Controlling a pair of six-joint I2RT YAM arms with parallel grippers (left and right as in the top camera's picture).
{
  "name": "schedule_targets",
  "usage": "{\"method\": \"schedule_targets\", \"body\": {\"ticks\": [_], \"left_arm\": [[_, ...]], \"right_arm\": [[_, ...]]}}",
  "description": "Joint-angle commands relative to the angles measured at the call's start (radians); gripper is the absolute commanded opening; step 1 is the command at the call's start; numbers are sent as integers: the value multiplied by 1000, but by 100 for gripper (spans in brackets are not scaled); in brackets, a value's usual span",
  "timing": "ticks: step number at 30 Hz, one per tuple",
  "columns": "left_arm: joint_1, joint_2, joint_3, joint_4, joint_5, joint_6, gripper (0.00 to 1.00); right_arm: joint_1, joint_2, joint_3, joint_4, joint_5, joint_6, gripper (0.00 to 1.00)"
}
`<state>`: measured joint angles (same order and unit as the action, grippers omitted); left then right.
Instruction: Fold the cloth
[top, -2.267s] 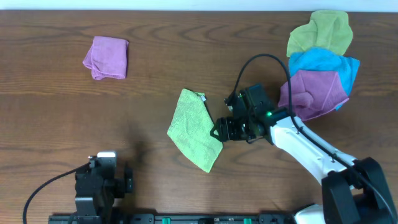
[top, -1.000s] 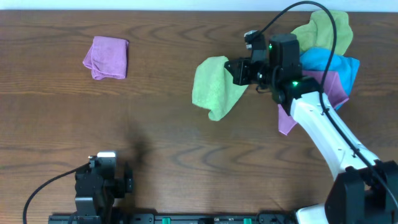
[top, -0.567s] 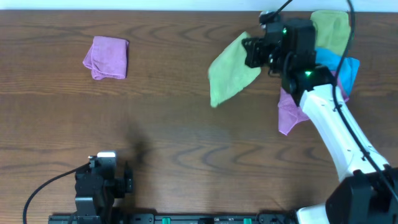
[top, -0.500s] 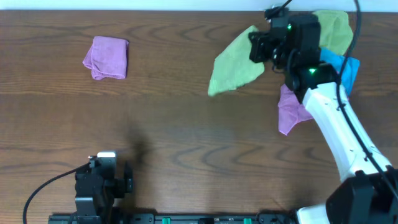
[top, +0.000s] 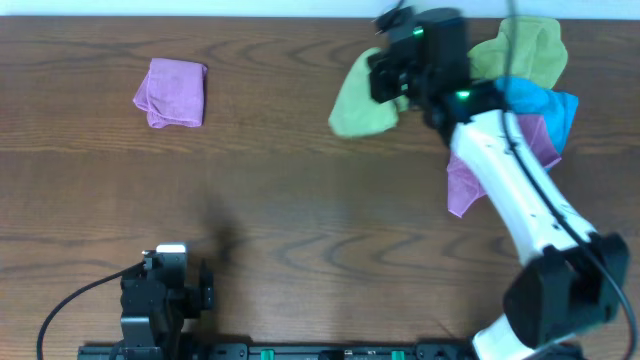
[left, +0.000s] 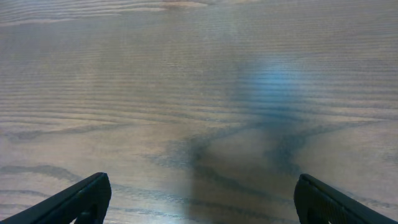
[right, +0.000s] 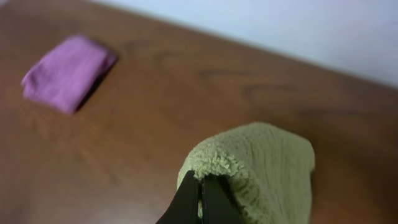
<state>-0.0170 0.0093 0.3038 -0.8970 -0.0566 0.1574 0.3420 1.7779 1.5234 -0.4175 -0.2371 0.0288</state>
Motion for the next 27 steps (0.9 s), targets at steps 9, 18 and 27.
{"method": "schedule_targets", "body": {"ticks": [9, 18, 27], "left_arm": [[-4, -5, -9, -39, -21, 22, 95], [-4, -5, -9, -39, -21, 22, 95], [-4, -5, -9, -39, -21, 22, 95]], "right_arm": [[330, 69, 14, -151, -55, -139, 44], [296, 68, 13, -204, 120, 46, 64], [103, 210, 13, -195, -116, 72, 61]]}}
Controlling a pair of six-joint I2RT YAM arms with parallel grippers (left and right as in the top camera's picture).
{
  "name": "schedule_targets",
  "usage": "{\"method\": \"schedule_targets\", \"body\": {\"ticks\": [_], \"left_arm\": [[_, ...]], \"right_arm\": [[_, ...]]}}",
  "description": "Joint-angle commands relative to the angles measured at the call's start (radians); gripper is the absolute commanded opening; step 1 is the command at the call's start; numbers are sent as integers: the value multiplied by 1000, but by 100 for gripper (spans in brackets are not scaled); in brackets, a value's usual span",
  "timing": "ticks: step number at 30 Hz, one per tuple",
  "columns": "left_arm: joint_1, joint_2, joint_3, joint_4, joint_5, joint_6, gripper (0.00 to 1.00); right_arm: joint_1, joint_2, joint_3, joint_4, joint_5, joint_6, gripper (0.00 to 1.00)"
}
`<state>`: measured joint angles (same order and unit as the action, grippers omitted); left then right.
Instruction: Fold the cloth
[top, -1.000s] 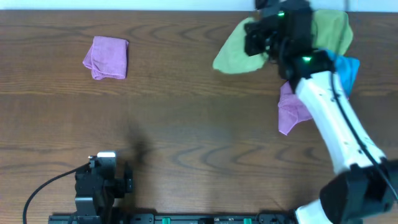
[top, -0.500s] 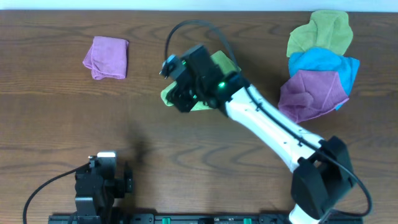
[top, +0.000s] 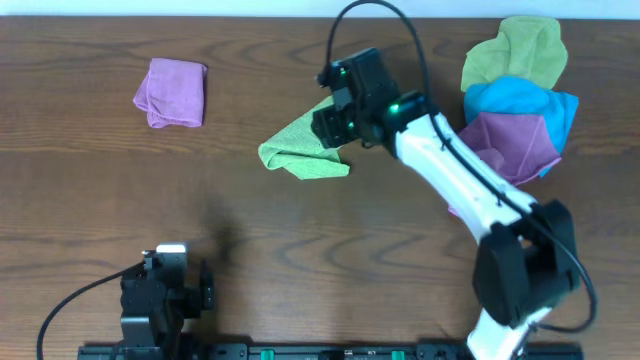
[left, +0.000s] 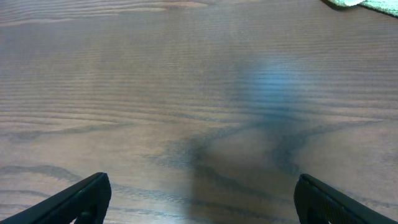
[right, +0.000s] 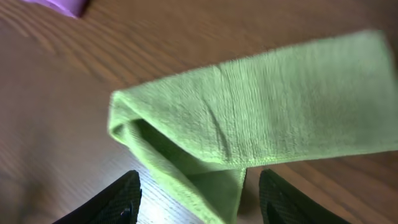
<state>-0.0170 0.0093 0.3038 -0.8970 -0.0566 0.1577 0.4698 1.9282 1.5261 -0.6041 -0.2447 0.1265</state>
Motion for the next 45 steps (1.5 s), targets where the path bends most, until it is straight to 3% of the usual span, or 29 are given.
{"method": "schedule_targets", "body": {"ticks": [1, 9, 26, 28, 31, 32, 39, 43, 45], "left_arm": [[-4, -5, -9, -39, -21, 21, 95], [-4, -5, -9, -39, -21, 21, 95], [-4, -5, -9, -39, -21, 21, 95], [-4, -5, -9, -39, -21, 21, 95], [-4, -5, -9, -39, -21, 21, 95], [-4, -5, -9, -39, -21, 21, 95], [-4, -5, -9, -39, -21, 21, 95], [-4, -5, -9, -39, -21, 21, 95], [-4, -5, -9, -39, -21, 21, 95]], "right_arm": [[-34, 74, 10, -19, -122, -54, 61], [-53, 93, 9, -126, -66, -250, 58], [-27, 180, 9, -189, -135, -326, 58], [-12, 185, 9, -187, -134, -326, 47], [19, 183, 9, -190, -136, -326, 6], [28, 181, 10, -196, -150, -326, 1], [153, 155, 10, -281, -275, -326, 1], [266, 155, 10, -313, -276, -327, 6], [311, 155, 10, -317, -276, -327, 17]]}}
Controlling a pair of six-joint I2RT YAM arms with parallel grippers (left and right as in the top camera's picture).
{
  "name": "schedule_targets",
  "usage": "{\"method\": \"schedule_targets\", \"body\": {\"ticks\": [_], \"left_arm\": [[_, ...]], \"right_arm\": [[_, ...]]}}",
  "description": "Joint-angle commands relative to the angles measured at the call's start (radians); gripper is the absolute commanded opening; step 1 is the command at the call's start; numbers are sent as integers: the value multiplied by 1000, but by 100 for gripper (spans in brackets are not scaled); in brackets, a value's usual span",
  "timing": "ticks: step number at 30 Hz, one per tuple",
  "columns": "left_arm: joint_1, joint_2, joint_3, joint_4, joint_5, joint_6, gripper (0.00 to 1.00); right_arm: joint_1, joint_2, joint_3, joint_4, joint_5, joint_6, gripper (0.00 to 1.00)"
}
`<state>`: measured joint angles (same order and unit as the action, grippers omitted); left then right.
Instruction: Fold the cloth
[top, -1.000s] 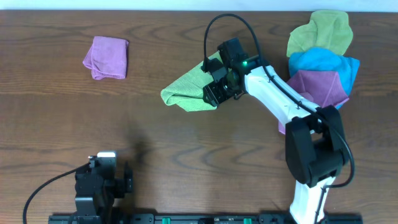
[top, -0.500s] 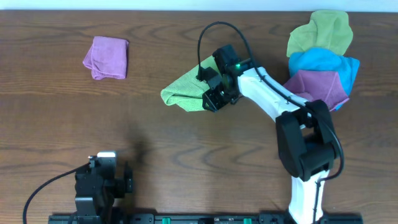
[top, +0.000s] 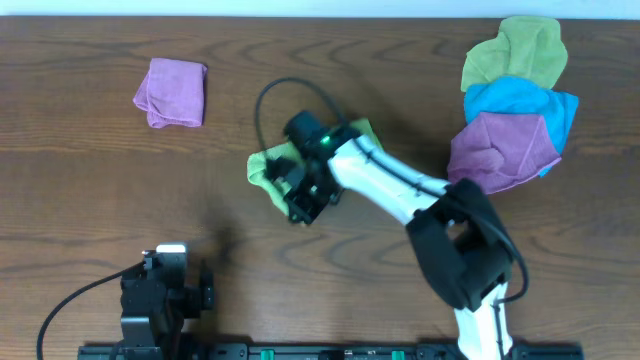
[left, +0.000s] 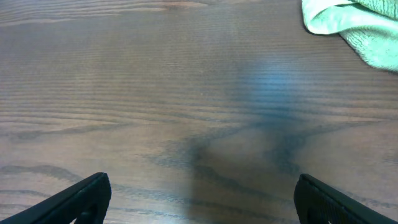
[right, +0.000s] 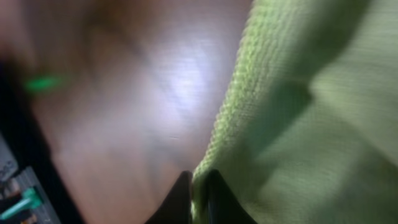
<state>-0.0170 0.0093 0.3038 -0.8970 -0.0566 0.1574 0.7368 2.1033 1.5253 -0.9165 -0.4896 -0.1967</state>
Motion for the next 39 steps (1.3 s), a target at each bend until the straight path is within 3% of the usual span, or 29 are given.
{"method": "schedule_targets", "body": {"ticks": [1, 2, 3, 9, 19, 24, 39], "left_arm": [[-4, -5, -9, -39, -21, 22, 95], [-4, -5, -9, -39, -21, 22, 95], [-4, -5, -9, -39, -21, 22, 95], [-4, -5, -9, -39, -21, 22, 95], [-4, -5, -9, -39, -21, 22, 95], [-4, -5, -9, -39, -21, 22, 95], [-4, -5, -9, -39, -21, 22, 95]], "right_arm": [[64, -20, 11, -5, -30, -4, 29], [86, -20, 11, -2, -21, -3, 52], [97, -20, 11, 2, 1, 2, 61], [65, -36, 16, 66, 132, 54, 62], [-38, -51, 118, 143, 294, 10, 65], [-32, -39, 116, 158, 386, -52, 54], [-10, 61, 116, 166, 380, -54, 51]]}}
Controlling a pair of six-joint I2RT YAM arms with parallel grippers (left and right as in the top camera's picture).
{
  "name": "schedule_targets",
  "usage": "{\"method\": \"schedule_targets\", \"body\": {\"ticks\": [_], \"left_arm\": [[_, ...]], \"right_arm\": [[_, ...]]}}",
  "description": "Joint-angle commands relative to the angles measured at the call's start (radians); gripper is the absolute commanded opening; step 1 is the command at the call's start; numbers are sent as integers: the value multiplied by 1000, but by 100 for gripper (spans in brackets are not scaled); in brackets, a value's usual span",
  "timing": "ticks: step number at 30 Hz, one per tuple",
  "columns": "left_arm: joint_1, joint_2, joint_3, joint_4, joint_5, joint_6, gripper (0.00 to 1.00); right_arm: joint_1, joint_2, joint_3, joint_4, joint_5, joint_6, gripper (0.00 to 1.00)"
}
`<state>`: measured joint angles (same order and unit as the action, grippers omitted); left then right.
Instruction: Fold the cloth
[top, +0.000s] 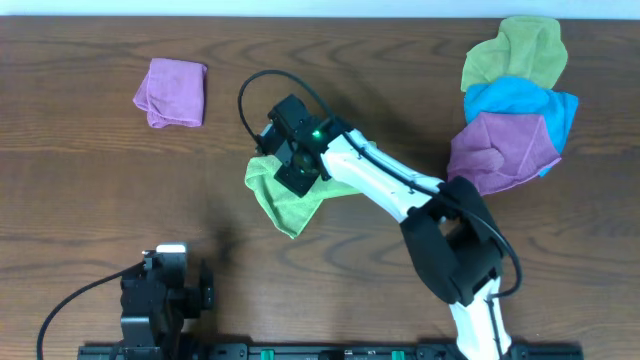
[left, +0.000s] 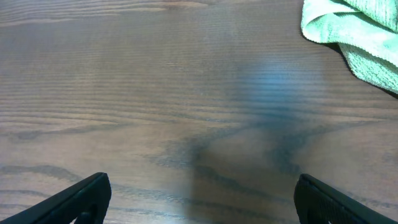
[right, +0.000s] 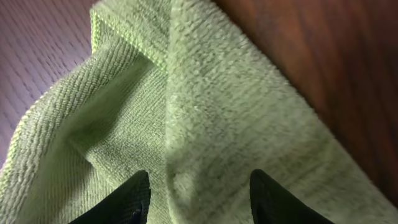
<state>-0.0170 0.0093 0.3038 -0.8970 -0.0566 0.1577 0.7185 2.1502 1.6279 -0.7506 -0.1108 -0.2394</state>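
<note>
A light green cloth (top: 290, 197) lies rumpled on the brown table near its middle, one corner pointing toward the front. My right gripper (top: 292, 160) hovers over its back part, open, fingertips (right: 134, 196) just above the fabric (right: 205, 118) with nothing between them. The cloth's edge shows at the top right of the left wrist view (left: 357, 37). My left gripper (left: 199, 199) rests at the front left, open, over bare wood.
A folded purple cloth (top: 172, 92) lies at the back left. A pile of green, blue and purple cloths (top: 515, 95) sits at the back right. The left arm's base (top: 160, 295) is at the front edge.
My right gripper was shut on the green cloth near its front edge; now it is open above the cloth's back part. The cloth lies more spread, a corner pointing forward.
My right gripper held the green cloth up near the pile at the back right. Then it was open over the cloth laid mid-table. Later it was shut on the cloth farther forward. Now it is open above the spread cloth. The left arm stayed still.
</note>
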Motion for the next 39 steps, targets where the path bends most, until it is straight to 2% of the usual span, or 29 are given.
{"method": "schedule_targets", "body": {"ticks": [1, 4, 7, 10, 12, 14, 15, 18, 27, 37, 38, 39], "left_arm": [[-4, -5, -9, -39, -21, 21, 95], [-4, -5, -9, -39, -21, 21, 95], [-4, -5, -9, -39, -21, 21, 95], [-4, -5, -9, -39, -21, 21, 95], [-4, -5, -9, -39, -21, 21, 95], [-4, -5, -9, -39, -21, 21, 95], [-4, -5, -9, -39, -21, 21, 95], [-4, -5, -9, -39, -21, 21, 95], [-4, -5, -9, -39, -21, 21, 95], [-4, -5, -9, -39, -21, 21, 95], [-4, -5, -9, -39, -21, 21, 95], [-4, -5, -9, -39, -21, 21, 95]], "right_arm": [[10, 21, 14, 1, 0, -11, 50], [9, 40, 14, 3, -2, -8, 48], [10, 45, 14, 7, -1, -8, 31], [9, 45, 14, 13, -1, -8, 25], [9, 45, 14, 14, -1, -8, 17], [9, 45, 14, 14, -1, -8, 3], [9, 45, 14, 14, 0, -8, 1], [9, 34, 22, 14, 40, 13, 1], [-10, -38, 203, 26, 349, 58, 1], [-166, -23, 209, 313, 339, 51, 1], [-178, -16, 209, 341, 340, 51, 7], [-186, -10, 209, 362, 347, 51, 18]]}}
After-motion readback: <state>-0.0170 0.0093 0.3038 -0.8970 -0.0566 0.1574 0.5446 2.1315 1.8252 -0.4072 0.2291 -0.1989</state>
